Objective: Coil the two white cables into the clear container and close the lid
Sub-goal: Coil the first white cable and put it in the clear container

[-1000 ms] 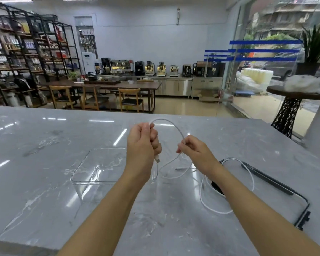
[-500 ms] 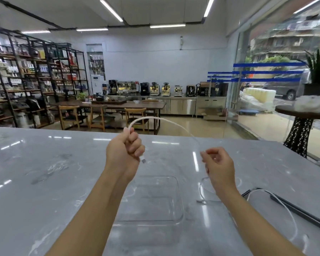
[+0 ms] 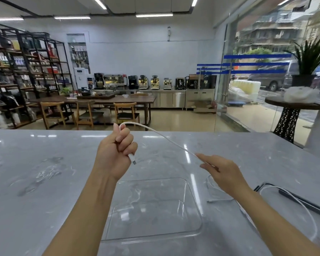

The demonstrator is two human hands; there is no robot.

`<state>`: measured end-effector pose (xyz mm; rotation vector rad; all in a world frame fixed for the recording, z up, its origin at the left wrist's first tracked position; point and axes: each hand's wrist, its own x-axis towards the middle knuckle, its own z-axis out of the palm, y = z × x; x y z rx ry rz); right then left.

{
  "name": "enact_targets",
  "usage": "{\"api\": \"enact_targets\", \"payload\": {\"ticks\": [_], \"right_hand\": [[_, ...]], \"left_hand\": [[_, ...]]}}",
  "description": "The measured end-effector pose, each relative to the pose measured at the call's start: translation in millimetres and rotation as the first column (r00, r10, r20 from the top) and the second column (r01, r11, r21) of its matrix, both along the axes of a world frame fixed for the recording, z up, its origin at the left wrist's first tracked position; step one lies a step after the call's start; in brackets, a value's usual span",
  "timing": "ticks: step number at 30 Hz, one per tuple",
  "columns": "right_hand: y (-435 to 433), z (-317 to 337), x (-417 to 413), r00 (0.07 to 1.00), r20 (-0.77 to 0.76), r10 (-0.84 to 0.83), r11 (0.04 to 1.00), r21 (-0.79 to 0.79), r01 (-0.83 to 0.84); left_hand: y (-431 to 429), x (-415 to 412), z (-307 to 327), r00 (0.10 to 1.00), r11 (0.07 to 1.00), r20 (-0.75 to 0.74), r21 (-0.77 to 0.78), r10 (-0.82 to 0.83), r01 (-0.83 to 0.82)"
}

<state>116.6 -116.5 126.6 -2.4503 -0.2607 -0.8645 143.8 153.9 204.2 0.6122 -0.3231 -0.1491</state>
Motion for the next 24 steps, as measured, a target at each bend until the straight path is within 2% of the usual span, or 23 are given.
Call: {"api": "enact_targets", "payload": {"ticks": [2, 3, 5, 7, 10, 14, 17, 21, 24], "right_hand": [[0.1, 2.6, 0.3, 0.985, 0.168, -0.028, 0.988, -0.146, 0.053], [2.5, 7.2, 0.1, 0.980, 0.197, 0.002, 0.973, -0.226, 0.043], [12.6, 17.5, 0.0, 0.984, 0.150, 0.098, 0.931, -0.363, -0.037], [25.5, 33.2, -4.8, 0.978, -0.017, 0.207, 0.895, -0.401, -0.196], [38.3, 51.3, -9.4, 0.934, -0.135, 0.330, 0.873, -0.332, -0.356], [48.9, 70.4, -14.0, 0.870, -0.099, 0.483, 0.846, -0.204, -0.493], [46.5, 76.0, -9.1, 0.877, 0.033, 0.480, 0.873, -0.113, -0.474], [38.4, 83.5, -5.5, 0.899, 0.170, 0.404, 0.910, 0.029, -0.414], [36.6, 85.3, -2.2, 0.914, 0.207, 0.349, 0.922, 0.097, -0.374]], "left_hand": [[0.2, 3.3, -2.5, 1.000, 0.999, -0.015, 0.050, 0.022, -0.021], [-2.7, 3.3, -4.2, 0.999, 0.994, -0.018, 0.102, 0.039, -0.037], [-14.8, 2.7, -8.3, 0.997, 0.961, -0.004, 0.266, 0.081, -0.077], [-31.0, 1.2, -11.9, 0.994, 0.870, 0.043, 0.479, 0.105, -0.113], [-52.1, -2.4, -16.9, 0.989, 0.751, 0.137, 0.647, 0.051, -0.128], [-62.9, -9.6, -21.8, 0.971, 0.631, 0.226, 0.765, -0.076, -0.129], [-62.6, -13.8, -21.5, 0.955, 0.633, 0.206, 0.774, -0.213, -0.026], [-59.1, -15.3, -24.0, 0.943, 0.646, 0.200, 0.763, -0.265, 0.020], [-57.6, -14.7, -28.0, 0.937, 0.722, 0.177, 0.684, -0.300, 0.102]]}}
